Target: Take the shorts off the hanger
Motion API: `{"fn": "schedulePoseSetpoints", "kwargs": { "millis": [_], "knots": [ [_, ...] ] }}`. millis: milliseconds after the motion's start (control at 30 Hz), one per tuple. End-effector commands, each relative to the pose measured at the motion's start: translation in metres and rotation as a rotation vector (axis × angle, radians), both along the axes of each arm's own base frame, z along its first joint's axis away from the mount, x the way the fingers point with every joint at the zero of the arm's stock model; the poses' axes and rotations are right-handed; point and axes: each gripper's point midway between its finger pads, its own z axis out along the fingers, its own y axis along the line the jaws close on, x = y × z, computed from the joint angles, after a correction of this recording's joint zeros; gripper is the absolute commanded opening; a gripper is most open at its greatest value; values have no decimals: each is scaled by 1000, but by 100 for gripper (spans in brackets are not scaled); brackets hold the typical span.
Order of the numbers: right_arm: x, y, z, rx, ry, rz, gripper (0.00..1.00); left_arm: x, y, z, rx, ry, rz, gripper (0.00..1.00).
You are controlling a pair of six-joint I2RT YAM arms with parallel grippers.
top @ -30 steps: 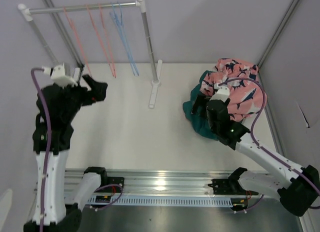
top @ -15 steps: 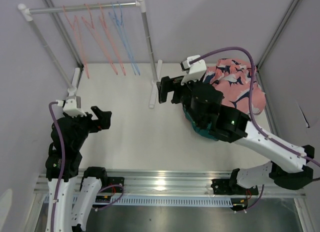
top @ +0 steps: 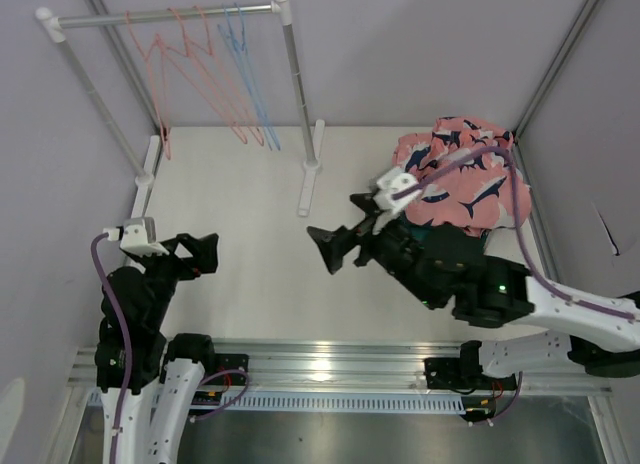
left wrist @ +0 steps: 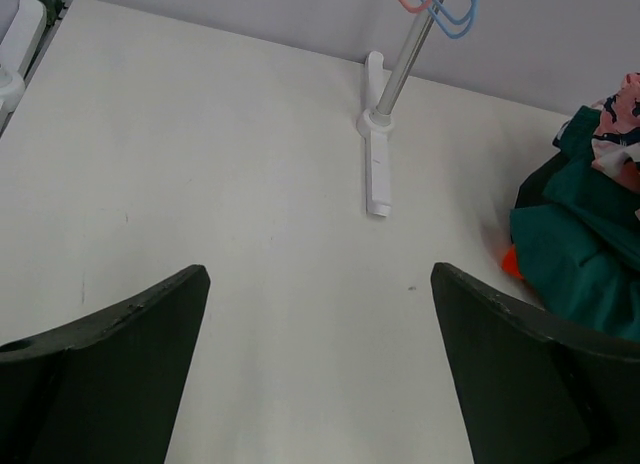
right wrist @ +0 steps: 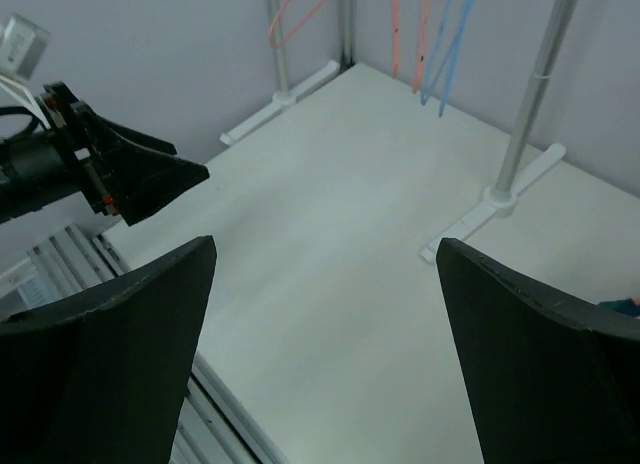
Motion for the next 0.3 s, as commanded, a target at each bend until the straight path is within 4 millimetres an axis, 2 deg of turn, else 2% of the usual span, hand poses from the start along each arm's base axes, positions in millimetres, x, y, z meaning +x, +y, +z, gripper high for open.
{"fn": "schedulePoseSetpoints", "kwargs": {
  "millis": [0, 200, 267],
  "knots": [
    [-7, -44, 42, 193, -47, 9, 99, 7, 4, 6, -3, -37, 27, 99],
    [3, -90, 35, 243, -33, -108, 99, 7, 6, 3, -8, -38, 42, 99],
    [4, -95, 33, 233, -47, -116, 99, 7, 6, 1, -7, -32, 42, 99]
  ]
}}
